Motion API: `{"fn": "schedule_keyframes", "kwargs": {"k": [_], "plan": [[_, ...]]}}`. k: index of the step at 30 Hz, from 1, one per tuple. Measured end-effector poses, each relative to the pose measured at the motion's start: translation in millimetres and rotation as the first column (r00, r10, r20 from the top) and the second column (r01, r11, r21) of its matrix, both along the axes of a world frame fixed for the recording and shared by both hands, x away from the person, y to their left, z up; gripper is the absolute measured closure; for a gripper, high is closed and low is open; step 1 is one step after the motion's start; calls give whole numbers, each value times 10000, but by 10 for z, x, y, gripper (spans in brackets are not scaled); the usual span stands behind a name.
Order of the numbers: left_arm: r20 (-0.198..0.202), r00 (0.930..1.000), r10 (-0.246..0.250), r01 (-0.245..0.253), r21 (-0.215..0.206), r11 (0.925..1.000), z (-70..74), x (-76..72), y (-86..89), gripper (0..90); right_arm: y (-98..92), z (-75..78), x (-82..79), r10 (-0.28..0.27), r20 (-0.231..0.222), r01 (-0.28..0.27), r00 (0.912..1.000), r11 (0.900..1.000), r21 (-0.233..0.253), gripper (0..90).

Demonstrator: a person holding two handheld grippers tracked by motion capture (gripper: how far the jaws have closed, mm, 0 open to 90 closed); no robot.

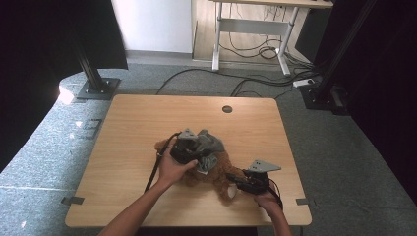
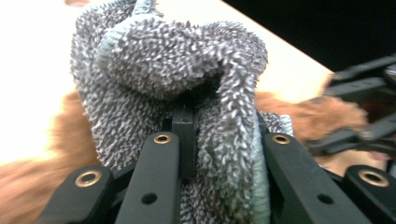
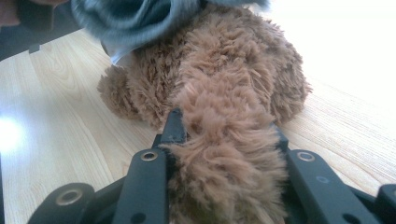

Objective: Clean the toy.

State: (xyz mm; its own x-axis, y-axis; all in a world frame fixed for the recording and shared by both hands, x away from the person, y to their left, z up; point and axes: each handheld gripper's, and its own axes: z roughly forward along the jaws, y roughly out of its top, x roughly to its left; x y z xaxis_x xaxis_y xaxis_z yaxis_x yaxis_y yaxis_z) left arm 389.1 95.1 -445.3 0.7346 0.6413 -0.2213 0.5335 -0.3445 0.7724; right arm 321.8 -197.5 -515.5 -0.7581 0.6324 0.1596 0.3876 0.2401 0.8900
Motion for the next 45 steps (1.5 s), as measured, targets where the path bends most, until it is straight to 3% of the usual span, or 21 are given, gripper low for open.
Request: {"fn": "schedule_keyframes", "kwargs": {"k": [1,2,5,7,11,18,22,25,29,32,35,38,39,40,41,45], "plan": [[0,10000,0,0,0,10000,0,0,0,744,-3,-1,0,18,-15,-18,10000,10000,14,638],[30,9991,420,-420,-2,9991,0,48,175,743,-7,-2,2,27,-8,-27,10000,10000,25,638],[-207,9954,939,-946,-348,9949,2,115,469,743,-16,-6,6,58,-29,-58,10000,10000,68,638],[-496,9927,1098,-1134,-762,9906,-20,141,641,742,-18,-8,6,77,-46,-77,10000,9999,90,638],[-755,9895,1231,-1311,-1108,9852,-50,126,838,740,-18,-11,6,118,-57,-117,9999,9998,134,638],[-991,9881,1179,-1313,-1417,9812,-101,108,944,740,-34,1,0,93,-72,-92,9999,9999,139,622],[-1194,9855,1208,-1433,-2028,9687,-233,37,994,745,-38,73,-5,61,32,-62,10000,9997,253,540],[-1112,9861,1234,-1459,-2246,9635,-306,-40,1016,753,-25,158,-10,27,46,-28,10000,9992,390,430],[-972,9882,1184,-1387,-2389,9611,-359,-157,1017,756,13,287,8,-51,-44,53,10000,9983,578,292],[-914,9899,1085,-1278,-2437,9614,-381,-215,1005,756,76,432,49,-104,-54,108,9999,9959,897,252],[-895,9904,1050,-1242,-2467,9611,-392,-246,999,756,158,520,117,-193,-177,208,9997,9957,908,233],[-954,9907,966,-1182,-2565,9593,-406,-295,1023,756,384,479,279,-240,-863,221,9960,9995,-224,194],[-954,9907,966,-1182,-2565,9593,-406,-295,1023,756,384,479,279,-240,-863,221,9960,9995,-224,194],[-983,9907,944,-1170,-2585,9589,-409,-309,1032,756,439,424,311,-235,-1155,177,9930,9985,-511,176],[-1010,9910,883,-1121,-2621,9585,-418,-334,1045,756,520,304,343,-108,-1733,-46,9848,9961,-880,140],[-1026,9923,695,-942,-2599,9610,-436,-401,1071,755,588,121,279,100,-2415,-386,9703,9927,-1138,207]]}}
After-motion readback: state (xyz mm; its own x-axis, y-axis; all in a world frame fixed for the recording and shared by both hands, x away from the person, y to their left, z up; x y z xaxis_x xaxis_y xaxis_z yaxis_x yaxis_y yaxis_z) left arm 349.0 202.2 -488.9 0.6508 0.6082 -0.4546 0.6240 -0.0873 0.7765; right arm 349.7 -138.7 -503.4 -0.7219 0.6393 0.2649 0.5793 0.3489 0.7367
